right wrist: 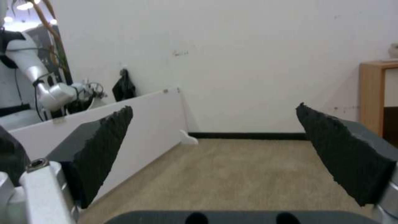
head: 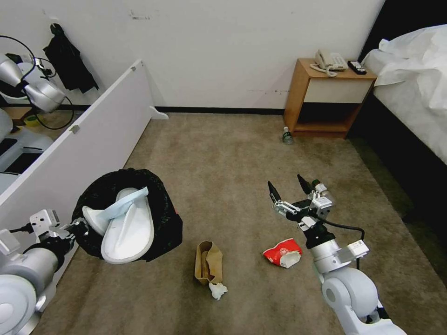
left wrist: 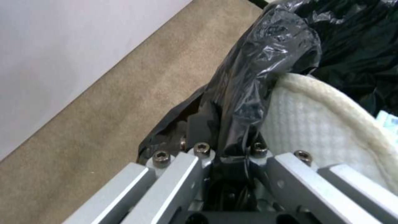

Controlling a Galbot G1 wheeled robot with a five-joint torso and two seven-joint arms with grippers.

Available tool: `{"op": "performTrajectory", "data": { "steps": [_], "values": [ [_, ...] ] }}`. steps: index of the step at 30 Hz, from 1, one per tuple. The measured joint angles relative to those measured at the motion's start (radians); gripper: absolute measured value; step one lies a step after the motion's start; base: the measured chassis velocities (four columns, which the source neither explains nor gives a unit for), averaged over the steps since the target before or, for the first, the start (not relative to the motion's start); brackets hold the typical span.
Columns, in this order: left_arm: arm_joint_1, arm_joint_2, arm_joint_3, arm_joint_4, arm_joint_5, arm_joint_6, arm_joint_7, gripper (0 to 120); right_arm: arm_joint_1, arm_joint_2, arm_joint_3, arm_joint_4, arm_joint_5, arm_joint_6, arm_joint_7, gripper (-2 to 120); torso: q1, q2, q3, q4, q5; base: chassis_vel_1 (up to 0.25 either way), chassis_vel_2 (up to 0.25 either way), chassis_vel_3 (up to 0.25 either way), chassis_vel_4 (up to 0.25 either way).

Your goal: Pick up the trash bin, then pick up the garbage from the floor and place it into the trash bin.

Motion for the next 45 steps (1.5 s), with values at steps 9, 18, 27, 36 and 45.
{"op": "performTrajectory", "data": {
  "steps": [9, 18, 27, 36, 45],
  "values": [
    [-0.002, -0.002, 0.007, -0.007, 0.007, 0.0, 0.0, 1, 0.048, -0.137, -0.087, -0.011, -0.01, -0.247, 0.054, 100, 0.0, 0.0, 0.0, 0.0, 0.0, 0.0, 0.0, 0.0, 0.0],
    [-0.002, -0.006, 0.009, -0.019, 0.017, 0.0, 0.0, 1, 0.213, -0.211, -0.294, -0.055, 0.0, -0.611, 0.094, 100, 0.0, 0.0, 0.0, 0.0001, 0.0, 0.0, 0.0, 0.0, 0.0],
    [-0.001, -0.014, 0.007, -0.02, 0.02, 0.0, -0.001, 1, 0.317, -0.151, -0.47, -0.151, -0.001, -0.813, 0.094, 100, 0.0, 0.0, 0.0, 0.0001, -0.0002, 0.0, 0.0, 0.0, 0.0],
    [-0.001, -0.022, 0.014, -0.021, 0.031, 0.0, -0.001, 1, 0.352, -0.056, -0.545, -0.234, 0.014, -0.894, 0.086, 100, 0.0, 0.0, 0.0, 0.0, -0.0002, 0.0, 0.0, 0.0, 0.0],
    [0.0, -0.023, 0.015, -0.025, 0.032, 0.0, 0.0, 1, 0.349, -0.02, -0.581, -0.3, -0.021, -0.892, 0.091, 100, 0.0, 0.0, 0.0, 0.0003, -0.0001, 0.0, 0.0, 0.0, 0.0]
  ]
}}
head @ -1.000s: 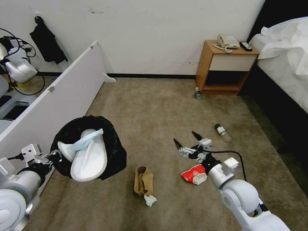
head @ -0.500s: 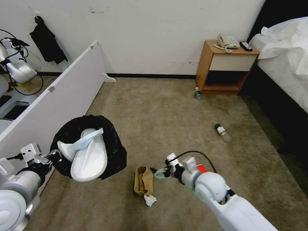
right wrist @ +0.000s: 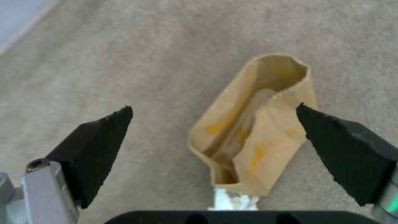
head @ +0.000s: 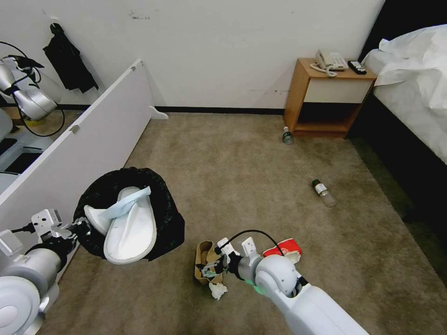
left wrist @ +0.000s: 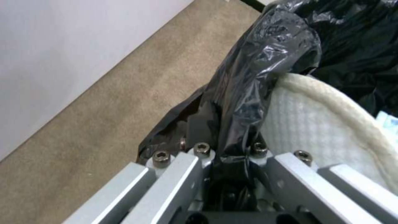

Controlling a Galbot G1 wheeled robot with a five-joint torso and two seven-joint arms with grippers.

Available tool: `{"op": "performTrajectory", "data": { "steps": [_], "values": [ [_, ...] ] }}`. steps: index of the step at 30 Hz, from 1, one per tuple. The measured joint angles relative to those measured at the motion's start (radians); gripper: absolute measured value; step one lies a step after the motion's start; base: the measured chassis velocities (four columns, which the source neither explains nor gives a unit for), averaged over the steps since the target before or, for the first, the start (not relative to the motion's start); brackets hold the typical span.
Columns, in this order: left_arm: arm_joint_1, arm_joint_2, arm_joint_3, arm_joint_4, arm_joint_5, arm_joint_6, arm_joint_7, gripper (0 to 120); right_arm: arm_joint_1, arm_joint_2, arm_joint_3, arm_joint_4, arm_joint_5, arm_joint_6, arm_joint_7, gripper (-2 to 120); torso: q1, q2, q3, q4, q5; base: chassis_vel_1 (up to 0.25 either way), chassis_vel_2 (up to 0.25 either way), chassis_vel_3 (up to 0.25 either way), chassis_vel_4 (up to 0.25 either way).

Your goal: Pick up the trash bin, then pick up the garbage from the floor and place it into the trash bin.

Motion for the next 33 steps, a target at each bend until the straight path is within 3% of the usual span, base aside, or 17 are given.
{"op": "performTrajectory", "data": {
  "steps": [16, 33],
  "values": [
    [-0.007, 0.002, 0.012, 0.012, 0.0, 0.0, 0.004, 1, -0.077, -0.034, 0.04, -0.083, -0.054, 0.005, 0.038, 100, 0.0, 0.0, 0.0, -0.0003, 0.0001, 0.0, 0.0, 0.0, 0.0],
    [-0.005, -0.002, 0.018, 0.012, 0.011, 0.0, 0.009, 1, -0.063, 0.036, 0.004, -0.195, -0.083, 0.007, 0.04, 100, 0.0, 0.0, 0.0, -0.0002, 0.0001, 0.0, 0.0, 0.0, 0.0]
  ]
}}
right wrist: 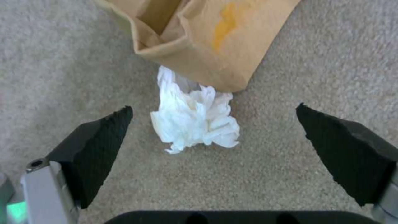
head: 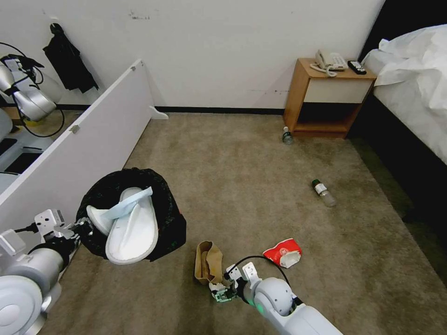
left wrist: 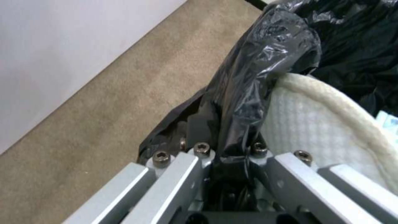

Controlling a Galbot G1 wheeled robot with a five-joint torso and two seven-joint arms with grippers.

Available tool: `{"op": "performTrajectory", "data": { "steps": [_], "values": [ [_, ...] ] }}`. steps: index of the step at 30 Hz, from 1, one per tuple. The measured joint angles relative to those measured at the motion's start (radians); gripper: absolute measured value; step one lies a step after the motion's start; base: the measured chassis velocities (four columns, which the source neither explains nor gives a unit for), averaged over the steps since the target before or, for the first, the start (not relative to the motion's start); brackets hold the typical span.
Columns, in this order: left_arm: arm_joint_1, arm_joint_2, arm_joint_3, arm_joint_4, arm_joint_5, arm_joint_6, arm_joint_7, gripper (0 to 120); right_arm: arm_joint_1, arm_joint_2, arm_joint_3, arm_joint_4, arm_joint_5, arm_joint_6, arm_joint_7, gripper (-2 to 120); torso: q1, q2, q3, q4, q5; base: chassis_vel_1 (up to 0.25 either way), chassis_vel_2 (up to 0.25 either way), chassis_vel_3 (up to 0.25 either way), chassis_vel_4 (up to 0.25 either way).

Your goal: Pick up the trash bin, then pick up the garbage from the floor and place it into the trash bin.

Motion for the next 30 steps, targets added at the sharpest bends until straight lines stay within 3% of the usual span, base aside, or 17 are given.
{"op": "performTrajectory", "data": {
  "steps": [12, 17, 19, 30],
  "values": [
    [-0.005, -0.002, 0.009, 0.006, 0.007, 0.0, 0.003, 1, 0.009, 0.022, 0.016, -0.058, -0.017, 0.0, -0.013, 99, 0.0, 0.0, 0.0, 0.0, 0.0, 0.0, 0.0, 0.0, 0.0],
    [-0.005, -0.003, 0.013, 0.008, 0.01, 0.0, 0.005, 1, 0.007, 0.033, 0.022, -0.076, -0.032, 0.0, -0.023, 86, 0.0, 0.0, 0.0, -0.0001, 0.0, 0.0, 0.0, 0.0, 0.0],
    [-0.005, -0.003, 0.014, 0.008, 0.011, 0.0, 0.006, 1, 0.008, 0.036, 0.026, -0.082, -0.033, 0.0, -0.027, 76, 0.0, 0.0, 0.0, 0.0, 0.0, 0.0, 0.0, 0.0, 0.0],
    [-0.001, -0.007, 0.018, 0.004, 0.021, 0.0, 0.007, 1, 0.014, 0.055, 0.022, -0.092, -0.081, 0.0, -0.055, 73, 0.0, 0.0, 0.0, 0.0, 0.0, 0.0, 0.0, 0.0, 0.0]
  ]
}}
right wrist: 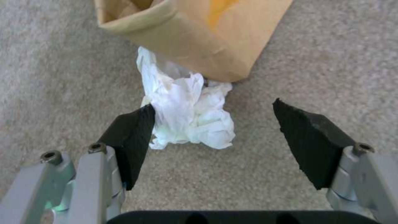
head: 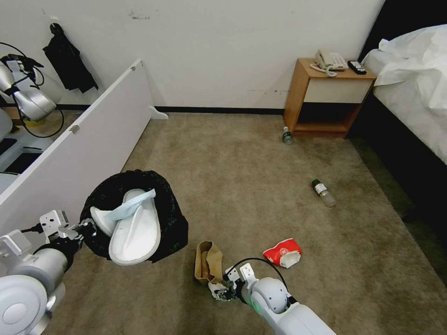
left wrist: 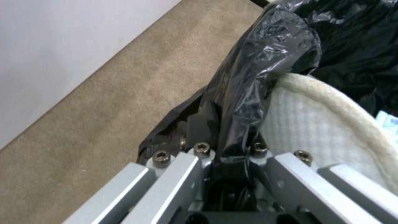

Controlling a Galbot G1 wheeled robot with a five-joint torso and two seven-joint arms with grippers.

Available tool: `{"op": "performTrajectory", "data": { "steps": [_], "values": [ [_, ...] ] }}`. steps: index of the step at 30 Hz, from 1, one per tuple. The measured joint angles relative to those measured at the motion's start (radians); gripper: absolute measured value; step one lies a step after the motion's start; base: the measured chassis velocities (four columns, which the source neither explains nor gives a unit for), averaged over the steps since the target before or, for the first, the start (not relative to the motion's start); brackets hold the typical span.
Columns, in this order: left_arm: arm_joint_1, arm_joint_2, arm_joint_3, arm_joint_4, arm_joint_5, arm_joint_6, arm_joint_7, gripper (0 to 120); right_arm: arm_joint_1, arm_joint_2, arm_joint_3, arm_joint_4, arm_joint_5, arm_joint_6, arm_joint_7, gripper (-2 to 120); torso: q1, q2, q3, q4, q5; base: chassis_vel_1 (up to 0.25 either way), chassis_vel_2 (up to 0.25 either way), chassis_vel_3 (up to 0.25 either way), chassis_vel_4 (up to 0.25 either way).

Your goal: Pick up the trash bin, then pick up the garbage from the floor and place it into the trash bin.

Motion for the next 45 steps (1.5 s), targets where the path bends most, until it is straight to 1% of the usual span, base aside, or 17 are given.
{"op": "performTrajectory", "data": {
  "steps": [7, 9, 10, 11, 12, 14, 15, 17, 18, 20, 21, 23, 24, 26, 39, 42, 45],
  "values": [
    [0.002, -0.004, 0.002, -0.005, 0.006, 0.0, 0.0, 1, 0.001, 0.006, -0.005, -0.002, -0.014, 0.0, -0.011, 70, 0.0, 0.0, 0.0, 0.0, 0.0, 0.0, 0.0, 0.0, 0.0],
    [0.002, -0.005, 0.003, -0.006, 0.007, 0.0, 0.0, 1, 0.001, 0.006, -0.005, -0.002, -0.015, 0.0, -0.014, 62, 0.0, 0.0, 0.0, 0.0, 0.0001, 0.0, 0.0, 0.0, 0.0],
    [0.002, -0.005, 0.003, -0.006, 0.007, 0.0, 0.0, 1, 0.001, 0.006, -0.005, -0.002, -0.015, 0.0, -0.014, 62, 0.0, 0.0, 0.0, 0.0, 0.0001, 0.0, 0.0, 0.0, 0.0],
    [0.002, -0.005, 0.004, -0.006, 0.009, 0.0, 0.001, 1, 0.0, 0.005, -0.005, -0.002, -0.015, 0.0, -0.016, 56, 0.0, 0.0, 0.0, 0.0, 0.0, 0.0, 0.0, 0.0, 0.0],
    [0.002, -0.005, 0.004, -0.006, 0.009, 0.0, 0.001, 1, 0.0, 0.005, -0.005, -0.002, -0.015, 0.0, -0.016, 56, 0.0, 0.0, 0.0, 0.0, 0.0, 0.0, 0.0, 0.0, 0.0],
    [0.001, -0.007, 0.01, -0.006, 0.012, 0.0, 0.001, 1, -0.003, 0.003, -0.005, 0.0, -0.014, 0.0, -0.02, 42, 0.0, 0.0, 0.0, 0.0, 0.0, 0.0, 0.0, 0.0, 0.0],
    [0.001, -0.007, 0.01, -0.006, 0.012, 0.0, 0.001, 1, -0.003, 0.003, -0.005, 0.0, -0.014, 0.0, -0.02, 42, 0.0, 0.0, 0.0, 0.0, 0.0, 0.0, 0.0, 0.0, 0.0],
    [0.001, -0.008, 0.013, -0.006, 0.015, 0.0, 0.001, 1, -0.006, 0.001, -0.004, 0.003, -0.014, 0.0, -0.023, 32, 0.0, 0.0, 0.0, 0.0, 0.0, 0.0, 0.0, 0.0, 0.0],
    [0.001, -0.008, 0.013, -0.006, 0.015, 0.0, 0.001, 1, -0.006, 0.001, -0.004, 0.003, -0.014, 0.0, -0.023, 32, 0.0, 0.0, 0.0, 0.0, 0.0, 0.0, 0.0, 0.0, 0.0],
    [0.001, -0.008, 0.013, -0.008, 0.016, 0.0, 0.001, 1, -0.009, 0.0, -0.004, 0.007, -0.014, 0.0, -0.023, 20, 0.0, 0.0, 0.0, 0.0, 0.0, 0.0, 0.0, 0.0, 0.0],
    [0.001, -0.008, 0.013, -0.008, 0.016, 0.0, 0.001, 1, -0.009, 0.0, -0.004, 0.007, -0.014, 0.0, -0.023, 20, 0.0, 0.0, 0.0, 0.0, 0.0, 0.0, 0.0, 0.0, 0.0],
    [0.003, -0.008, 0.013, -0.01, 0.017, 0.0, 0.001, 1, -0.011, -0.001, -0.004, 0.009, -0.014, 0.0, -0.023, 11, 0.0, 0.0, 0.0, 0.0, 0.0, 0.0, 0.0, 0.0, 0.0],
    [0.003, -0.008, 0.013, -0.01, 0.017, 0.0, 0.001, 1, -0.011, -0.001, -0.004, 0.009, -0.014, 0.0, -0.023, 11, 0.0, 0.0, 0.0, 0.0, 0.0, 0.0, 0.0, 0.0, 0.0],
    [0.005, -0.008, 0.011, -0.011, 0.017, 0.0, 0.001, 1, -0.013, -0.003, -0.004, 0.013, -0.012, 0.0, -0.023, 0, 0.0, 0.0, 0.0, 0.0, 0.0, 0.0, 0.0, 0.0, 0.0],
    [0.007, -0.006, 0.014, -0.014, 0.021, 0.0, 0.001, 1, -0.022, -0.012, -0.005, 0.031, -0.007, 0.029, -0.019, 0, 0.0, 0.0, 0.0, 0.0, 0.0001, 0.0, 0.0, 0.0, 0.0],
    [0.009, -0.002, 0.021, -0.014, 0.026, 0.0, 0.001, 1, -0.03, -0.028, -0.007, 0.063, 0.002, 0.051, -0.014, 0, 0.0, 0.0, 0.0, 0.0, 0.0001, 0.0, 0.0, 0.0, 0.0],
    [0.017, 0.004, 0.039, -0.017, 0.037, 0.0, 0.001, 1, -0.043, -0.071, -0.008, 0.141, 0.024, 0.101, -0.025, 0, 0.0, 0.0, 0.0, 0.0, 0.0001, 0.0, 0.0, 0.0, 0.0]
  ]
}}
